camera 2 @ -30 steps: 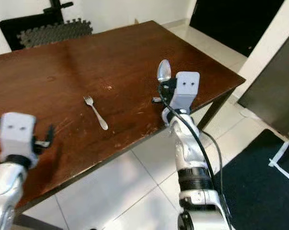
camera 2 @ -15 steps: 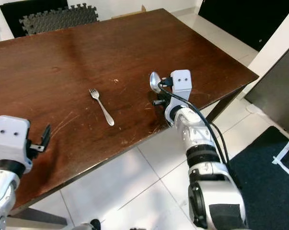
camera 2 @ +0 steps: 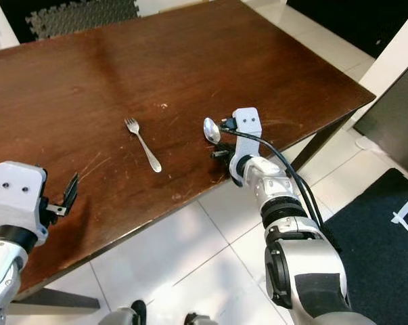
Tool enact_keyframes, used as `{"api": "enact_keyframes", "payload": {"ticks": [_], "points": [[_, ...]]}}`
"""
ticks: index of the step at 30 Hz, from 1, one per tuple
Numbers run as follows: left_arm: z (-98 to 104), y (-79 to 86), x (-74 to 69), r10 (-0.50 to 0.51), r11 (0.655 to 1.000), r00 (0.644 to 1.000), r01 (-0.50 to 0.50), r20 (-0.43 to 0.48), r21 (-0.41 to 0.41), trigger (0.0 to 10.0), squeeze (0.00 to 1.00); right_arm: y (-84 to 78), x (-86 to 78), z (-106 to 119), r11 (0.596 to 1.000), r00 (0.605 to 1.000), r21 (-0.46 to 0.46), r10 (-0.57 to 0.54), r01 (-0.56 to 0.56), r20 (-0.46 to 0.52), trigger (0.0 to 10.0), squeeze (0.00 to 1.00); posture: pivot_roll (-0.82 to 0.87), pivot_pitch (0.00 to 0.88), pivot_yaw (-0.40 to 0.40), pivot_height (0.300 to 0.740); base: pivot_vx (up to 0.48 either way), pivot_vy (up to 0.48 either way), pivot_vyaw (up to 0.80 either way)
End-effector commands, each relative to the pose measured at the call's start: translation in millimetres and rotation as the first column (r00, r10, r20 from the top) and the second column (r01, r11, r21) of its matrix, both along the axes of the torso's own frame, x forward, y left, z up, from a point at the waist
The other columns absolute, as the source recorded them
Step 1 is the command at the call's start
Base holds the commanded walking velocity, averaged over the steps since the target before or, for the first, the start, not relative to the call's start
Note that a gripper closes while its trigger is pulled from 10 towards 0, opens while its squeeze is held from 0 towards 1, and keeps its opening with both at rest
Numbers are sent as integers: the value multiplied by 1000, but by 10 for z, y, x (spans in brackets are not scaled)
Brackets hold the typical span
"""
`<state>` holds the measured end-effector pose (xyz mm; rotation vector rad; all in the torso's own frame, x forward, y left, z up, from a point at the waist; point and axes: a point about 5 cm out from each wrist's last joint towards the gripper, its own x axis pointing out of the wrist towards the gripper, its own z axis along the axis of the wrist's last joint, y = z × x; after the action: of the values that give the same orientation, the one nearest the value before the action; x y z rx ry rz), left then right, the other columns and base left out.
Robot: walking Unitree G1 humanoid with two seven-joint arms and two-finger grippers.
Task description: Setting the table
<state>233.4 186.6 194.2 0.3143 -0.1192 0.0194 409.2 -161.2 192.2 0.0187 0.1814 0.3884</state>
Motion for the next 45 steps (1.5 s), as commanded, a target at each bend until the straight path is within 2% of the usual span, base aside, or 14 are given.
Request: {"api": "enact_keyframes", "payload": {"ticks": [1,5,12,14,23,27,36,45], "points": [[-23,28,-62,9,1000,1000,-9,-26,8,10000,0,34,-19,-96,1000,999,-2,22,-23,-32,10000,0,179,277,50,740,0,0,0],[-27,20,-143,9,1000,999,-8,-46,11,10000,0,142,17,17,999,998,7,52,-52,25,10000,0,198,302,48,740,0,0,0],[-38,25,-183,13,1000,998,-12,-60,12,10000,0,311,64,218,995,991,6,101,-102,86,10000,0,201,302,41,740,0,0,0],[-37,10,-183,14,1000,998,-14,-62,8,10000,0,419,69,268,990,985,-4,143,-144,95,10000,0,195,293,33,740,0,0,0],[-51,-47,-166,9,1000,998,-10,-64,-12,10000,0,619,48,225,975,974,-72,215,-210,70,10000,0,169,282,27,740,0,0,0],[-56,-59,-161,5,1000,998,-6,-66,-16,10000,0,644,47,233,974,973,-63,221,-217,72,10000,0,159,287,25,740,0,0,0],[-95,-131,-148,-16,999,997,13,-80,-38,10000,0,879,54,423,966,958,-33,258,-256,125,10000,0,121,298,24,740,0,0,0],[-100,-155,-124,-20,999,997,16,-78,-48,10000,0,1052,36,502,954,944,-44,298,-295,141,10000,0,110,299,15,740,0,0,0]]}}
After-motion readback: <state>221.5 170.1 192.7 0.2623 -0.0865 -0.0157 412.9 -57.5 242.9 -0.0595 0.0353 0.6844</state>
